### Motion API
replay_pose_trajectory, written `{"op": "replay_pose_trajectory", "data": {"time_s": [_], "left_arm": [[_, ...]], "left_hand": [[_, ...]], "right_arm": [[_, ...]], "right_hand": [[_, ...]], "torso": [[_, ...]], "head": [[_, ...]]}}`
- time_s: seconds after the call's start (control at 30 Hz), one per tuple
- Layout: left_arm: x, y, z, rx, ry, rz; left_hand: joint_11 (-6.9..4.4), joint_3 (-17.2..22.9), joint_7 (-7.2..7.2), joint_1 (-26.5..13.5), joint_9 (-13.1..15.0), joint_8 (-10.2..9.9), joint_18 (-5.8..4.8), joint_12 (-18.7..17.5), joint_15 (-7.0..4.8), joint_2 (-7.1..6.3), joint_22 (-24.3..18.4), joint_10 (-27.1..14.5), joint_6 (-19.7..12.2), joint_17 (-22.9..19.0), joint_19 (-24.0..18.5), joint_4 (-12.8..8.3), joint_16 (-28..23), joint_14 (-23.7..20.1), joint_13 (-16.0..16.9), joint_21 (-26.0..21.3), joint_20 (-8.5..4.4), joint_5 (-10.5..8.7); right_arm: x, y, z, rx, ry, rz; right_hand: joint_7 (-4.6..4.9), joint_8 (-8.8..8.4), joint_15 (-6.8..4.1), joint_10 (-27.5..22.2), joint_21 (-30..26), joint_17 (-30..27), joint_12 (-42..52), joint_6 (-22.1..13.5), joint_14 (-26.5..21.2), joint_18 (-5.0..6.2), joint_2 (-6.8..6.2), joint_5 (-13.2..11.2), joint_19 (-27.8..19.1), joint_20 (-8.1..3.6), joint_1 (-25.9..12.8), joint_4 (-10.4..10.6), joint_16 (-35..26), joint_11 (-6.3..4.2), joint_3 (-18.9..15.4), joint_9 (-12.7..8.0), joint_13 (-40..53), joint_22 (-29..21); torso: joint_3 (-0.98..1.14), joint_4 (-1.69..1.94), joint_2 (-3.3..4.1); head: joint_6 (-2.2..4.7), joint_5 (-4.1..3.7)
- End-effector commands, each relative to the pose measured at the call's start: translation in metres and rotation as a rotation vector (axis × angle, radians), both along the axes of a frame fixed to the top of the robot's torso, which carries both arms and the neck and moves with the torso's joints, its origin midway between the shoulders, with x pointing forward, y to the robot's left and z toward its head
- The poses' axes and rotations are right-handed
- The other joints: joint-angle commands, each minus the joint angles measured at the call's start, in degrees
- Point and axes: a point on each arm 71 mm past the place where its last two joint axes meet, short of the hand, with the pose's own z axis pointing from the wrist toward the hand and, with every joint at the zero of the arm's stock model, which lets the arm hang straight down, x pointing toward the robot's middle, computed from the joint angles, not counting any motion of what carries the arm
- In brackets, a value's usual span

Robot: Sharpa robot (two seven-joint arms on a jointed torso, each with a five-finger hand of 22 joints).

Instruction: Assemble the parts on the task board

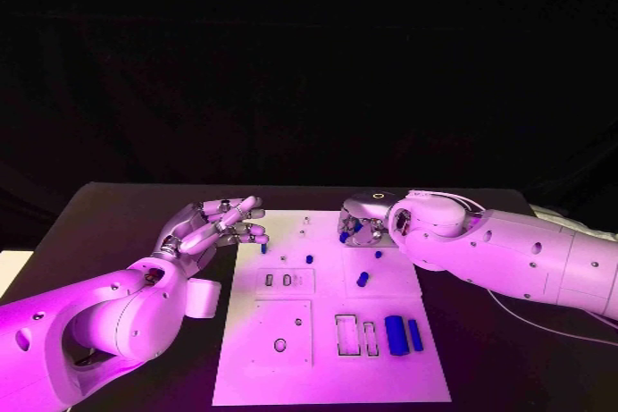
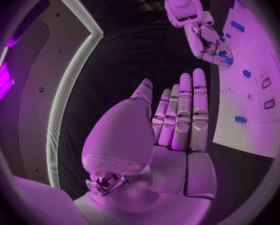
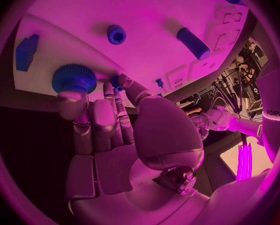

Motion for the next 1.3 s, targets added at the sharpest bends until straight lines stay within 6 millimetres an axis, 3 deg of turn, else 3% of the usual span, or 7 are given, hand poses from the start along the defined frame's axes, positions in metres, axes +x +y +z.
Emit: {"op": "replay_pose_trajectory", "data": {"time_s": [0.03, 0.4, 0.73, 0.87, 0.97, 1.13, 1.3], "left_arm": [[0.000, -0.002, 0.001, -0.013, 0.003, -0.016], [0.000, 0.000, 0.001, -0.010, 0.008, -0.011], [0.001, 0.001, 0.000, -0.009, 0.010, -0.008], [0.001, 0.000, 0.000, -0.010, 0.010, -0.010], [0.001, -0.001, 0.001, -0.014, 0.014, -0.011], [0.002, -0.002, 0.001, -0.019, 0.019, -0.011], [0.002, -0.002, 0.002, -0.021, 0.020, -0.013]], "left_hand": [[0.10, -0.17, 0.28, -0.14, -0.09, -0.23, 0.99, -0.40, 0.17, 0.26, 0.11, -0.26, -0.20, 0.09, 0.29, -0.32, 0.22, 0.37, -0.07, 0.29, 0.03, -0.18], [0.19, -0.20, 0.39, -0.12, -0.10, -0.39, 0.96, -0.49, 0.20, 0.31, 0.21, -0.48, -0.34, 0.40, 0.28, -0.40, 0.26, 0.40, -0.10, 0.43, 0.02, -0.18], [0.21, -0.19, 0.41, -0.09, -0.10, -0.45, 0.95, -0.52, 0.21, 0.35, 0.25, -0.56, -0.39, 0.52, 0.28, -0.44, 0.28, 0.41, -0.11, 0.49, 0.02, -0.17], [0.21, -0.19, 0.41, -0.08, -0.10, -0.45, 0.95, -0.52, 0.21, 0.37, 0.25, -0.56, -0.39, 0.54, 0.28, -0.45, 0.28, 0.41, -0.11, 0.50, 0.02, -0.17], [0.19, -0.15, 0.37, -0.03, -0.09, -0.47, 0.95, -0.51, 0.21, 0.44, 0.28, -0.58, -0.38, 0.64, 0.27, -0.49, 0.29, 0.41, -0.10, 0.54, 0.01, -0.16], [0.19, -0.15, 0.35, 0.02, -0.06, -0.51, 0.91, -0.48, 0.26, 0.50, 0.32, -0.60, -0.35, 0.81, 0.08, -0.58, 0.16, 0.14, -0.09, 0.54, 0.04, -0.17], [0.19, -0.15, 0.35, 0.02, -0.06, -0.51, 0.91, -0.48, 0.26, 0.50, 0.32, -0.60, -0.35, 0.81, 0.08, -0.58, 0.16, 0.14, -0.09, 0.54, 0.04, -0.17]], "right_arm": [[0.000, 0.000, -0.003, -0.030, 0.016, 0.006], [-0.001, 0.003, 0.005, 0.068, -0.081, 0.010], [-0.002, 0.008, 0.017, 0.188, -0.155, -0.034], [0.001, 0.015, 0.018, 0.198, -0.154, -0.043], [0.004, 0.021, 0.018, 0.200, -0.158, -0.044], [0.008, 0.030, 0.017, 0.197, -0.161, -0.045], [0.014, 0.037, 0.014, 0.182, -0.144, -0.043]], "right_hand": [[-0.07, 0.32, -0.12, 0.63, 0.79, 0.54, 0.03, 0.55, 2.20, -0.78, 0.76, -0.37, 0.06, -0.12, 0.38, 0.21, 0.54, -0.03, 0.74, 0.13, 0.05, 0.94], [-0.33, 0.63, -0.54, 3.00, 3.95, 2.18, 0.06, 3.09, 2.07, -1.21, 2.20, -2.26, 0.09, -0.42, 1.33, 1.84, 2.44, -0.50, 4.84, 0.83, 0.16, 4.72], [0.00, 0.05, -0.37, 2.57, 4.64, 1.79, -0.25, 2.82, 1.76, -1.25, 1.63, -2.77, -0.35, -0.27, 0.79, 3.05, 2.48, -0.25, 6.84, 1.01, -0.03, 5.26], [0.09, -0.08, -0.27, 2.27, 4.80, 1.88, -0.25, 2.63, 1.73, -1.26, 1.33, -2.96, -0.45, -0.16, 0.48, 3.46, 2.60, -0.15, 7.17, 1.03, -0.06, 5.40], [0.11, -0.12, -0.24, 2.14, 4.87, 1.97, -0.26, 2.55, 1.74, -1.26, 1.20, -3.03, -0.47, -0.11, 0.40, 3.58, 2.70, -0.11, 7.29, 1.03, -0.07, 5.47], [0.16, -0.15, -0.19, 2.01, 4.94, 2.06, -0.24, 2.47, 1.74, -1.26, 0.90, -3.15, -0.53, -0.06, 0.24, 3.75, 2.80, -0.06, 7.38, 1.04, -0.08, 5.52], [0.25, -0.23, -0.04, 1.67, 5.08, 2.11, -0.24, 2.17, 1.74, -1.26, 0.45, -3.39, -0.66, 0.09, -0.37, 4.44, 2.94, 0.07, 7.47, 1.04, -0.08, 5.60]], "torso": [[-0.04, 0.13, 0.13], [-0.10, 0.32, 0.26], [-0.15, 0.68, 0.42], [-0.34, 0.98, 0.37], [-0.47, 1.25, 0.43], [-0.76, 1.84, 0.45], [-0.79, 1.85, 0.55]], "head": [[-0.05, -0.06], [-0.11, -0.28], [0.35, 0.06], [0.29, -0.07], [0.74, 0.05], [0.46, -0.41], [0.44, -0.42]]}}
